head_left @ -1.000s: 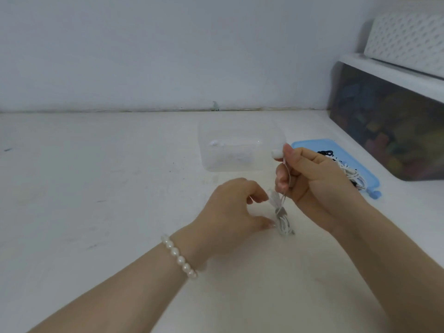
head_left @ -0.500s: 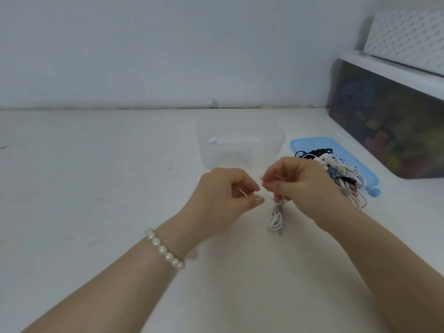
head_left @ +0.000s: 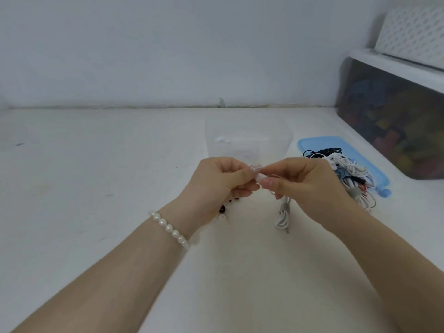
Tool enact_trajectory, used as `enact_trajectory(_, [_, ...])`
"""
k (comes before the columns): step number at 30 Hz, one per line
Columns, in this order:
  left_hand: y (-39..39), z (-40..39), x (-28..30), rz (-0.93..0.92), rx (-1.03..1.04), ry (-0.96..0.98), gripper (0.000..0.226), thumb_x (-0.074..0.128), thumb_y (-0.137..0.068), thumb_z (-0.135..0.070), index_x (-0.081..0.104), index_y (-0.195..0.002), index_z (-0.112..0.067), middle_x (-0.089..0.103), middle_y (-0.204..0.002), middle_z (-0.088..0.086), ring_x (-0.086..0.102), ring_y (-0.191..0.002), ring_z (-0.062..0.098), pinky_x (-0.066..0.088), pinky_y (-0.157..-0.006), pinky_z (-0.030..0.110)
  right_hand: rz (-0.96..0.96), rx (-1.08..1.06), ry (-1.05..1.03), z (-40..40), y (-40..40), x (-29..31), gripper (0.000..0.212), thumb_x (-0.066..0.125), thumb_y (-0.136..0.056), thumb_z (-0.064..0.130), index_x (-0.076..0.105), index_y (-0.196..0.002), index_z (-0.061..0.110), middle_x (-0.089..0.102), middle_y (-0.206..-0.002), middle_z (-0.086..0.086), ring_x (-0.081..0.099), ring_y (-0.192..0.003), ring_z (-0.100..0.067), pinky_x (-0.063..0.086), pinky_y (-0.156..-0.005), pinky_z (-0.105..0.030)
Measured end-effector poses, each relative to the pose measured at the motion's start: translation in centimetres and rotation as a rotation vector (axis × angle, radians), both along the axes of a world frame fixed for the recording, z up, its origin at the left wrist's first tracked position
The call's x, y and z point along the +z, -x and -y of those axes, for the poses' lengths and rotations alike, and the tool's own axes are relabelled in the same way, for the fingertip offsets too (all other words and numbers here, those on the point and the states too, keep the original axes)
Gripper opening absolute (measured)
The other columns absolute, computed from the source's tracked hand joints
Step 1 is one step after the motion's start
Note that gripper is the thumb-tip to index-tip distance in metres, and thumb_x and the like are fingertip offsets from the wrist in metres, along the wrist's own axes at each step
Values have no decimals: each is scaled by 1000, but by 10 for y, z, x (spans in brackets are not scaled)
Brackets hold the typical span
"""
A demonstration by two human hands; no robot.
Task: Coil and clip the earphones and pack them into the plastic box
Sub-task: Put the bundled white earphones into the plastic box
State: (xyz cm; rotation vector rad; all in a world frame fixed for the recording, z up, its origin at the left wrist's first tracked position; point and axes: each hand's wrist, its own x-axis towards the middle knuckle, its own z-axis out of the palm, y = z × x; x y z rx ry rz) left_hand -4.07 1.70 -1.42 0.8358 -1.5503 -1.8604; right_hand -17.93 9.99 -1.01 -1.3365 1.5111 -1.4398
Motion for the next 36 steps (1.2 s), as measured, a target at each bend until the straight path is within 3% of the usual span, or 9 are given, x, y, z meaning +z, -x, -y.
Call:
enact_trajectory(3, [-6,7,6,13,-54,5,9,64,-80,-11,69,-75,-6,71,-75,5,67,-67,12,54,-63,19,-1,-48,4,2,4,-2,10,69,-71,12,71,-81,10,67,-58,-1,53,-48,-9,45,-50,-17])
enact_trajectory(8, [-28,29,10,494,15,634,10,75,-72,-10,71,-70,-20,63,-62,-8,48,-49,-4,38,-54,6,-21,-87,-33,3,8,-4,9,63,-81,4,70,-79,10,65,-57,1,50,-46,-8,42,-48,-14])
enact_trajectory(14, [-38,28,14,721,-331,686,13,81,-63,-13,72,-61,-22,57,-48,-15,44,-46,0,33,-47,12,-38,-88,-57,3,7,-5,8,64,-81,5,70,-79,10,65,-56,0,49,-46,-8,43,-49,-14])
enact_trajectory(17, [-35,25,7,755,-399,730,17,82,-62,-13,72,-63,-27,62,-64,-12,49,-53,-1,37,-53,13,-51,-93,-61,3,8,-5,7,64,-81,5,71,-80,9,65,-58,-2,50,-47,-8,43,-49,-14])
enact_trajectory(20, [-32,26,4,749,-396,750,17,83,-61,-14,73,-67,-27,63,-73,-8,50,-59,2,39,-56,15,-60,-100,-50,3,8,-5,8,65,-81,5,71,-80,10,64,-57,-1,50,-47,-8,44,-50,-14])
enact_trajectory(27, [-31,26,2,724,-396,771,18,80,-65,-11,73,-65,-27,58,-69,-11,54,-65,11,44,-56,21,-72,-109,-43,3,7,-4,8,64,-81,6,70,-78,12,64,-56,1,50,-46,-6,44,-50,-13])
enact_trajectory(30, [-36,29,6,644,-414,758,17,81,-64,-16,71,-63,-31,62,-73,-3,59,-71,23,46,-61,28,-49,-118,-40,3,7,-4,7,65,-80,7,70,-79,12,64,-55,2,50,-47,-6,44,-50,-13])
enact_trajectory(33, [-36,26,15,394,-329,642,12,80,-60,-23,72,-68,-25,70,-78,2,63,-71,28,50,-66,34,-15,-129,-17,2,7,-2,8,65,-80,6,71,-78,12,64,-54,3,50,-46,-6,42,-49,-13])
enact_trajectory(36, [-24,14,16,28,-86,298,10,74,-66,-1,68,-70,-8,70,-70,7,66,-63,14,53,-60,23,38,-146,40,1,5,1,11,62,-81,0,69,-78,9,62,-51,5,51,-46,-3,42,-48,-12])
